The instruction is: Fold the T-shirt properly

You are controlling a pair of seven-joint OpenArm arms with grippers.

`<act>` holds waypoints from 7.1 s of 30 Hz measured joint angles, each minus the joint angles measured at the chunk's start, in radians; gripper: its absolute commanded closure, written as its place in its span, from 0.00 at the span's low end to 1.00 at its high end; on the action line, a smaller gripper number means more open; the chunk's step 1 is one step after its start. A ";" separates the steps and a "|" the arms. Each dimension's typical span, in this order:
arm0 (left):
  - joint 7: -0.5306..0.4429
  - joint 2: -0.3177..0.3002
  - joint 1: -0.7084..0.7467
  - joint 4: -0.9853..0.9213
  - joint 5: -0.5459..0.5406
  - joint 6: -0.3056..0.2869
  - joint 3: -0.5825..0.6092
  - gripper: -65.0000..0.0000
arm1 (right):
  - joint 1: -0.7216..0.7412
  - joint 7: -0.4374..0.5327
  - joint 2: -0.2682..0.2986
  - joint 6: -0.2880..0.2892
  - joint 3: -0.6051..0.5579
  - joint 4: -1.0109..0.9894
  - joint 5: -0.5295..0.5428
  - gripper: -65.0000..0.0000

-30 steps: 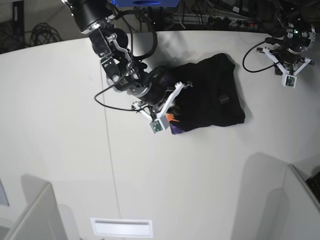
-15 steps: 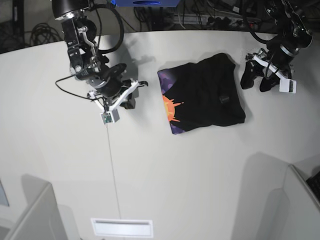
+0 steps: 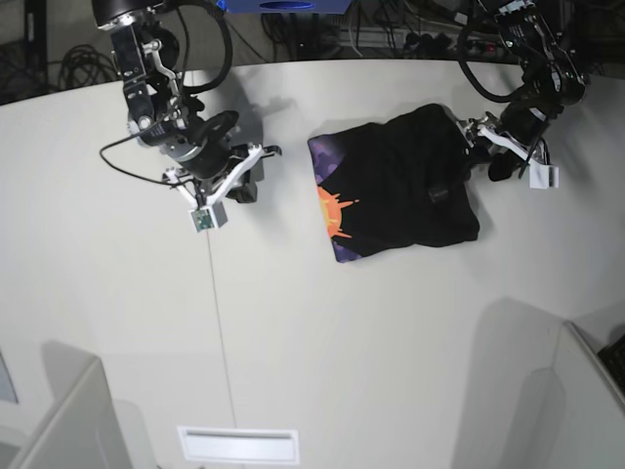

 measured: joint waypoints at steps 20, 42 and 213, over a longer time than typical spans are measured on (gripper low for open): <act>-0.016 -0.124 -0.016 -0.082 -0.011 0.247 0.294 1.00 | -0.106 0.004 0.001 0.003 0.231 0.000 0.001 1.00; -0.027 -0.526 -0.586 -0.077 0.256 0.344 1.416 1.00 | -0.272 -0.004 -0.136 0.003 0.614 0.058 0.000 1.00; -1.684 -0.342 0.763 0.169 1.231 0.271 0.523 1.00 | -0.842 0.811 -0.027 0.333 0.661 -0.044 -0.397 1.00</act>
